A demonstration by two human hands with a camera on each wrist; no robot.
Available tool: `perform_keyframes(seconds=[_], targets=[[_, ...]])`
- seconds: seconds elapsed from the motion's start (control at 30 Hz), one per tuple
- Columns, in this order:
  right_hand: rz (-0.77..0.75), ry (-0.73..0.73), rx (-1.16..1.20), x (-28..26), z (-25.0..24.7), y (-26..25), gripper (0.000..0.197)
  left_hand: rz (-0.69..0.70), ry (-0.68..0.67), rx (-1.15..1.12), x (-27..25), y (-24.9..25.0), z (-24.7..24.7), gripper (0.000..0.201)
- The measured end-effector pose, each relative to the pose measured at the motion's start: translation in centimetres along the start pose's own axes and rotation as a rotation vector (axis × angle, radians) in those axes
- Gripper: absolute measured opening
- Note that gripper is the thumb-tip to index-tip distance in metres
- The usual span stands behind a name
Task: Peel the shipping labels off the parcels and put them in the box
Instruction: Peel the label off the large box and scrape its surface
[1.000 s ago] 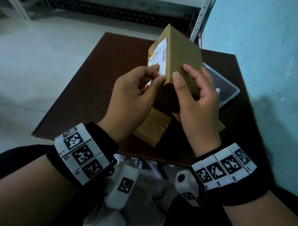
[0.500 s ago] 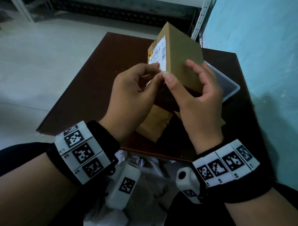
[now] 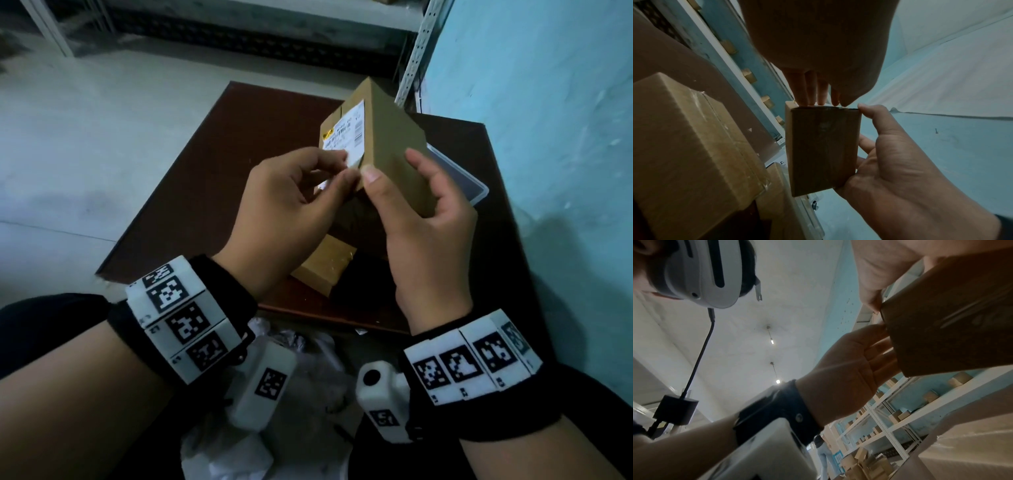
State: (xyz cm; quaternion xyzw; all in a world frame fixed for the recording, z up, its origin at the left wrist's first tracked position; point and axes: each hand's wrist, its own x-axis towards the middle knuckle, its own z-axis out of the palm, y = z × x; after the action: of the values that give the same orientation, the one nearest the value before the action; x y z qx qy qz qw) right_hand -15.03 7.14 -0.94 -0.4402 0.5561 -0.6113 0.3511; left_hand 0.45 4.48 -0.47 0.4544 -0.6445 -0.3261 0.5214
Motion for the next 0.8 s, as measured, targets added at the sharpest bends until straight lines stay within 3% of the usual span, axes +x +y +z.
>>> perform_keyframes(seconds=[0.23, 0.37, 0.47, 0.53, 0.63, 0.8], targets=[[0.027, -0.019, -0.058, -1.5, 0.6, -2.1, 0.076, 0.009, 0.065, 0.064, -1.2, 1.7, -1.0, 0.015], [0.123, -0.029, -0.036, -4.0, 0.0, -1.7, 0.092, -0.016, 0.009, 0.101, -3.2, 2.3, -2.0, 0.011], [0.187, -0.006, 0.012, -4.7, -0.4, -0.9, 0.089, -0.07, -0.014, 0.106, -3.7, 1.7, -2.1, 0.012], [0.16, 0.011, -0.022, -4.4, -0.4, -0.7, 0.087, -0.109, 0.042, 0.009, -3.7, 1.1, -1.6, 0.019], [0.136, 0.002, -0.026, -3.1, 0.2, -0.8, 0.087, -0.031, 0.146, -0.002, -3.4, 0.3, -0.7, 0.025], [0.11, -0.031, -0.037, -1.4, 0.5, -0.8, 0.089, 0.087, 0.171, 0.025, -2.0, -0.6, 0.0, 0.017]])
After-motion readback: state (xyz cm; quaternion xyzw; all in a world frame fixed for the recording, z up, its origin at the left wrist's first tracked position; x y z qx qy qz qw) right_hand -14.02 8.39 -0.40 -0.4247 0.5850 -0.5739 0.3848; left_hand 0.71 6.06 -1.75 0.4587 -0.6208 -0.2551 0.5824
